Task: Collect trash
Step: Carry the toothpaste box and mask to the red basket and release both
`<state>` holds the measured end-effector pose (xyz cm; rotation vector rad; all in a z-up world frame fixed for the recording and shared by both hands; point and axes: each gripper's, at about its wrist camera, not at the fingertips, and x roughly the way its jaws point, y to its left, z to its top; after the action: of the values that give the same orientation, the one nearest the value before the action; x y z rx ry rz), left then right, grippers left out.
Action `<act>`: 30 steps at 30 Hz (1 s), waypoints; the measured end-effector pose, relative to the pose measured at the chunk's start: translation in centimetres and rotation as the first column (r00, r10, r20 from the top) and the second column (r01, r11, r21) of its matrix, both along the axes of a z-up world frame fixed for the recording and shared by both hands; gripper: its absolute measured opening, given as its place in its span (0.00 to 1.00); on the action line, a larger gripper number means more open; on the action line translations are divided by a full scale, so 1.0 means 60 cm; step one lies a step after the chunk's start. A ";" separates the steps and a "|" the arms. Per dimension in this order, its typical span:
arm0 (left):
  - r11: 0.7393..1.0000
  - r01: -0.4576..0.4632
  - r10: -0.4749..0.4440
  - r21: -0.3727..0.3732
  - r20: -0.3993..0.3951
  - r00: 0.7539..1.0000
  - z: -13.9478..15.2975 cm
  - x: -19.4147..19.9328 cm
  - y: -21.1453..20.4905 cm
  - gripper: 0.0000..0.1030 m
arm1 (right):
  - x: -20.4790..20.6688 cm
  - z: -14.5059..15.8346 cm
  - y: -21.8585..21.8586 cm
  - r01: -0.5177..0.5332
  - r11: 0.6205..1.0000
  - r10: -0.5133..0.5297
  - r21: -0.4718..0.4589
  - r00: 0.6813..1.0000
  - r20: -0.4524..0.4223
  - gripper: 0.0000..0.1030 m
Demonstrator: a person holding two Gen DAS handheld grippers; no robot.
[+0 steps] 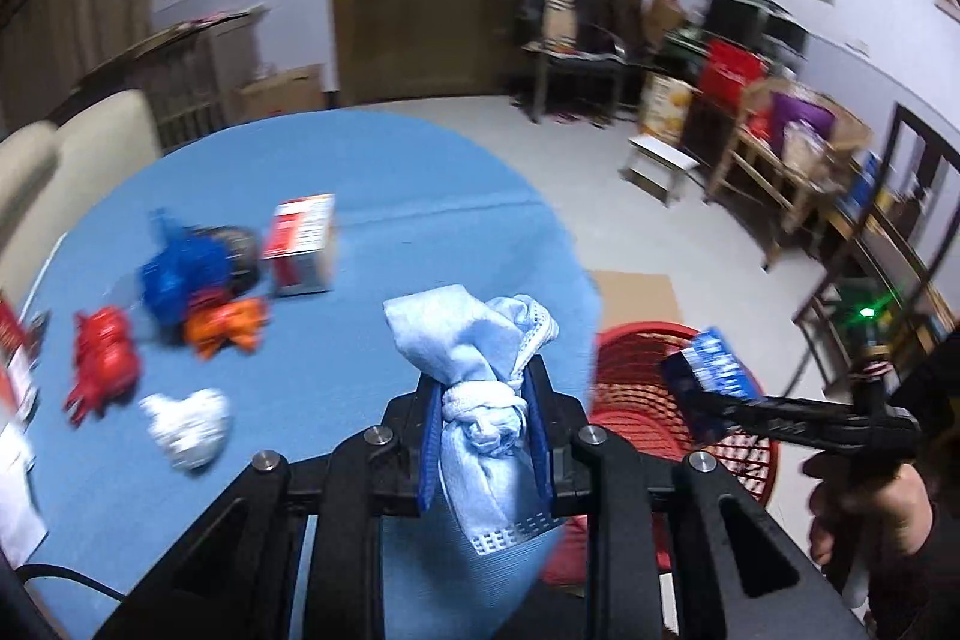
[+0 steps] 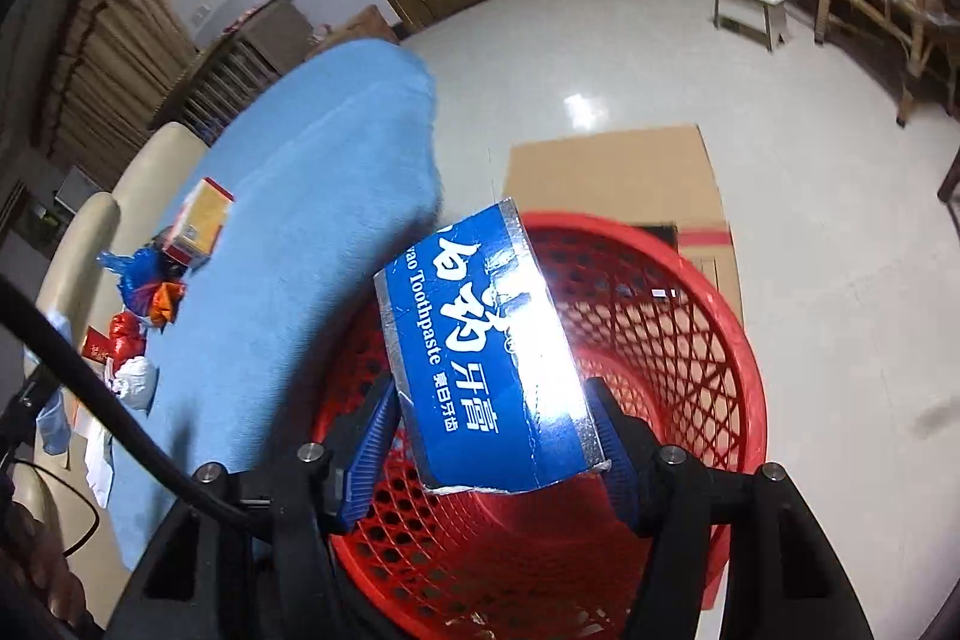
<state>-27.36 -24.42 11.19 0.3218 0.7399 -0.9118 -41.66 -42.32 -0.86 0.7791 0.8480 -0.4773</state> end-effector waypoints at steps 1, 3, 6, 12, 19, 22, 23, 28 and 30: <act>1.000 0.020 -0.020 0.007 0.000 1.000 -0.003 -0.007 -0.014 0.26 | 0.001 -0.005 -0.001 -0.001 1.000 0.001 0.005 1.000 -0.011 0.66; 0.998 0.059 -0.059 0.022 0.001 0.998 -0.009 -0.022 -0.043 0.26 | 0.003 -0.012 -0.003 -0.008 1.000 0.009 0.011 1.000 -0.020 0.67; 0.993 0.111 -0.110 0.047 -0.011 0.994 -0.025 -0.041 -0.085 0.26 | 0.002 -0.017 -0.005 -0.007 1.000 0.008 0.021 1.000 -0.023 0.70; 0.983 0.156 -0.153 0.094 -0.040 0.987 -0.057 -0.055 -0.140 0.26 | -0.035 0.013 -0.044 0.079 0.997 -0.080 0.018 0.994 0.070 0.74; 0.964 0.213 -0.205 0.157 -0.067 0.977 -0.091 -0.079 -0.182 0.62 | -0.069 0.046 -0.082 0.166 0.986 -0.165 0.004 0.977 0.135 0.75; 0.964 0.212 -0.206 0.157 -0.058 0.977 -0.093 -0.083 -0.181 0.77 | -0.081 0.053 -0.092 0.200 0.980 -0.199 0.010 0.969 0.145 0.75; 0.965 0.214 -0.207 0.154 -0.062 0.976 -0.090 -0.082 -0.180 0.77 | -0.084 0.056 -0.094 0.207 0.978 -0.206 0.010 0.967 0.150 0.75; 0.983 0.157 -0.152 0.091 -0.057 0.987 -0.060 -0.050 -0.136 0.78 | -0.083 0.072 -0.092 0.216 0.976 -0.211 -0.008 0.963 0.167 0.75; 0.990 0.122 -0.119 0.073 -0.046 0.992 -0.049 -0.032 -0.109 0.78 | -0.079 0.075 -0.089 0.210 0.978 -0.206 -0.013 0.965 0.166 0.75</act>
<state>-29.28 -30.93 8.25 0.4196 0.8009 -1.0086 -46.43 -47.65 3.66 0.8717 0.6076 -0.6023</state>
